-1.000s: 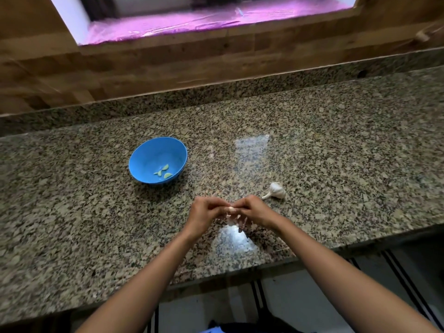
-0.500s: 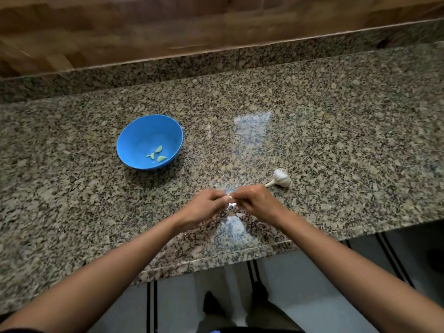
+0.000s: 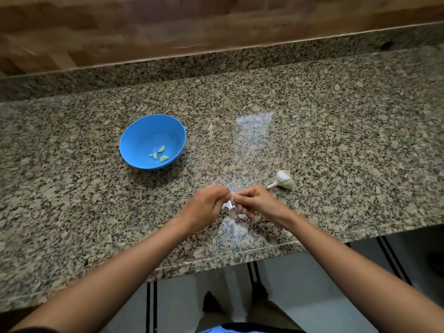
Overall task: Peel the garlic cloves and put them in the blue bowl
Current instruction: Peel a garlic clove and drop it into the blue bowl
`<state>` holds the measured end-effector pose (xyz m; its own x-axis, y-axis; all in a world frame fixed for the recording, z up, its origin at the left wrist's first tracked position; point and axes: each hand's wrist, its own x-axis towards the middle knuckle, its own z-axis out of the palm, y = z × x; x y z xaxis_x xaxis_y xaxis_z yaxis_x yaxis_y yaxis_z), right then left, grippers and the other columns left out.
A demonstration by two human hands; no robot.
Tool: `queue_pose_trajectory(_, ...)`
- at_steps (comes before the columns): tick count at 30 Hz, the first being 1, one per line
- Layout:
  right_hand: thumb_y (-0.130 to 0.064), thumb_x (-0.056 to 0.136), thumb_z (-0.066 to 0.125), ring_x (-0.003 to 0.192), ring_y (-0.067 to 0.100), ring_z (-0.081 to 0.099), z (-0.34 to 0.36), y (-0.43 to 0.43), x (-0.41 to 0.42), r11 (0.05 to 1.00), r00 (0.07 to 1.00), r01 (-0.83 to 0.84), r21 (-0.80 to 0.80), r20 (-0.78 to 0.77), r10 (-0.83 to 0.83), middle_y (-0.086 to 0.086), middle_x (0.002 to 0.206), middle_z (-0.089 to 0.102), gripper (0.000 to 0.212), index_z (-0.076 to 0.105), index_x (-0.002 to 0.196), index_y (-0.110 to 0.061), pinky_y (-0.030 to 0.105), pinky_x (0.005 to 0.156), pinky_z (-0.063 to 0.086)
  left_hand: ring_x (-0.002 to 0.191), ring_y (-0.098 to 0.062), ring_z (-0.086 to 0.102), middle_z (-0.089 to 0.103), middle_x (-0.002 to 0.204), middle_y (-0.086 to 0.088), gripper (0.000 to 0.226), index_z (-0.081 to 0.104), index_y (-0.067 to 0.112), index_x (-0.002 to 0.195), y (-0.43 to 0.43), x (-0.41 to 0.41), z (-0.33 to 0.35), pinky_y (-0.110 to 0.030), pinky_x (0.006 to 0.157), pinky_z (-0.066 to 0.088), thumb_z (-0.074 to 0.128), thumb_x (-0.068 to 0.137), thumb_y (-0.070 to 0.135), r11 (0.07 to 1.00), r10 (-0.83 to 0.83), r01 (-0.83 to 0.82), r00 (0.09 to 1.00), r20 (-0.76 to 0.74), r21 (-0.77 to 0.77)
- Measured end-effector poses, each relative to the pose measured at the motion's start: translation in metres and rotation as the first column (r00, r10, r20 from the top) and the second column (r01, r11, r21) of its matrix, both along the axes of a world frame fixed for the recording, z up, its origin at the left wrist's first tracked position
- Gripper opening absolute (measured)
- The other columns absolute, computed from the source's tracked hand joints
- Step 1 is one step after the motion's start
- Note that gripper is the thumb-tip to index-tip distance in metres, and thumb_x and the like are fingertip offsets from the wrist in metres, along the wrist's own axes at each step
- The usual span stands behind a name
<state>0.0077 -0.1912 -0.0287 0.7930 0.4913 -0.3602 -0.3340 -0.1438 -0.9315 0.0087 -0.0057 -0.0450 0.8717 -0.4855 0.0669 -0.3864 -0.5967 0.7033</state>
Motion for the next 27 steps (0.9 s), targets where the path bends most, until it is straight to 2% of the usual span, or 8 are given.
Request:
queue_pose_trajectory(1, -0.010, 0.090, 0.055, 0.045, 0.008, 0.042, -0.002, 0.001, 0.000, 0.991, 0.990, 0.018, -0.134, 0.143, 0.001, -0.001, 0.056, 0.055, 0.021, 0.065, 0.072, -0.007, 0.014, 0.044, 0.034, 0.056, -0.010, 0.039, 0.047, 0.065, 0.003, 0.026, 0.056, 0.005, 0.077, -0.005, -0.002, 0.005, -0.016, 0.052, 0.034, 0.044, 0.097, 0.017, 0.987, 0.078, -0.119, 0.941, -0.329, -0.108)
queue_pose_trajectory(3, -0.005, 0.089, 0.054, 0.047, 0.006, 0.045, -0.007, 0.002, 0.000, 0.929, 0.911, 0.077, -0.363, 0.404, 0.083, 0.000, 0.059, 0.056, 0.017, 0.067, 0.079, -0.002, 0.014, 0.047, 0.037, 0.054, -0.008, 0.037, 0.046, 0.063, 0.003, 0.027, 0.058, -0.003, 0.088, -0.009, -0.002, 0.009, -0.015, 0.051, 0.032, 0.044, 0.098, 0.018, 0.882, 0.023, -0.383, 0.615, -0.788, -0.274)
queue_pose_trajectory(5, -0.003, 0.089, 0.054, 0.048, 0.002, 0.046, -0.009, 0.005, 0.000, 0.901, 0.856, 0.110, -0.421, 0.501, 0.130, -0.002, 0.060, 0.057, 0.017, 0.068, 0.080, -0.003, 0.015, 0.048, 0.042, 0.052, -0.007, 0.038, 0.046, 0.063, 0.001, 0.024, 0.059, 0.002, 0.087, -0.009, -0.001, 0.009, -0.015, 0.049, 0.034, 0.041, 0.098, 0.015, 0.740, -0.130, -0.580, 0.375, -0.918, -0.342)
queue_pose_trajectory(7, -0.008, 0.090, 0.054, 0.044, 0.000, 0.043, -0.009, 0.005, 0.001, 0.918, 0.910, 0.100, -0.382, 0.409, 0.071, -0.004, 0.058, 0.054, 0.021, 0.064, 0.072, -0.010, 0.013, 0.046, 0.039, 0.052, -0.008, 0.039, 0.049, 0.064, 0.000, 0.023, 0.062, 0.003, 0.090, -0.009, -0.003, 0.013, -0.015, 0.047, 0.035, 0.042, 0.098, 0.014, 0.661, -0.186, -0.664, 0.306, -0.934, -0.349)
queue_pose_trajectory(10, -0.021, 0.091, 0.057, 0.046, 0.012, 0.044, -0.013, 0.008, -0.003, 0.960, 0.974, 0.141, -0.242, 0.207, -0.091, 0.001, 0.056, 0.054, 0.025, 0.065, 0.070, -0.009, 0.019, 0.046, 0.036, 0.052, -0.010, 0.044, 0.058, 0.065, -0.002, 0.019, 0.068, 0.008, 0.090, -0.013, -0.005, 0.005, -0.017, 0.047, 0.035, 0.053, 0.093, 0.019, 0.830, 0.142, -0.500, 0.619, -0.772, -0.248)
queue_pose_trajectory(12, -0.023, 0.090, 0.059, 0.047, 0.014, 0.046, -0.016, 0.010, -0.008, 0.958, 0.966, 0.217, -0.187, 0.182, -0.184, 0.007, 0.061, 0.059, 0.024, 0.069, 0.079, -0.004, 0.020, 0.046, 0.038, 0.056, -0.013, 0.053, 0.066, 0.067, -0.005, 0.013, 0.073, 0.012, 0.085, -0.015, -0.007, 0.001, -0.021, 0.051, 0.040, 0.064, 0.087, 0.022, 0.834, 0.294, -0.505, 0.748, -0.594, -0.222)
queue_pose_trajectory(23, -0.014, 0.091, 0.057, 0.049, 0.011, 0.050, -0.008, 0.009, -0.020, 0.961, 0.961, 0.273, -0.051, 0.069, -0.269, 0.003, 0.060, 0.060, 0.020, 0.067, 0.074, -0.011, 0.017, 0.045, 0.040, 0.066, -0.018, 0.063, 0.070, 0.080, -0.016, 0.009, 0.069, 0.001, 0.091, -0.017, -0.018, 0.013, -0.022, 0.061, 0.054, 0.065, 0.084, 0.003, 0.687, 0.310, -0.615, 0.730, -0.609, -0.388)
queue_pose_trajectory(27, -0.016, 0.090, 0.057, 0.050, 0.012, 0.051, -0.007, 0.007, -0.024, 0.968, 0.967, 0.246, -0.056, 0.082, -0.241, 0.004, 0.063, 0.061, 0.018, 0.069, 0.079, -0.008, 0.018, 0.045, 0.040, 0.064, -0.019, 0.065, 0.070, 0.080, -0.019, 0.011, 0.070, -0.001, 0.092, -0.018, -0.022, 0.018, -0.021, 0.059, 0.055, 0.063, 0.084, 0.000, 0.728, 0.204, -0.559, 0.729, -0.653, -0.396)
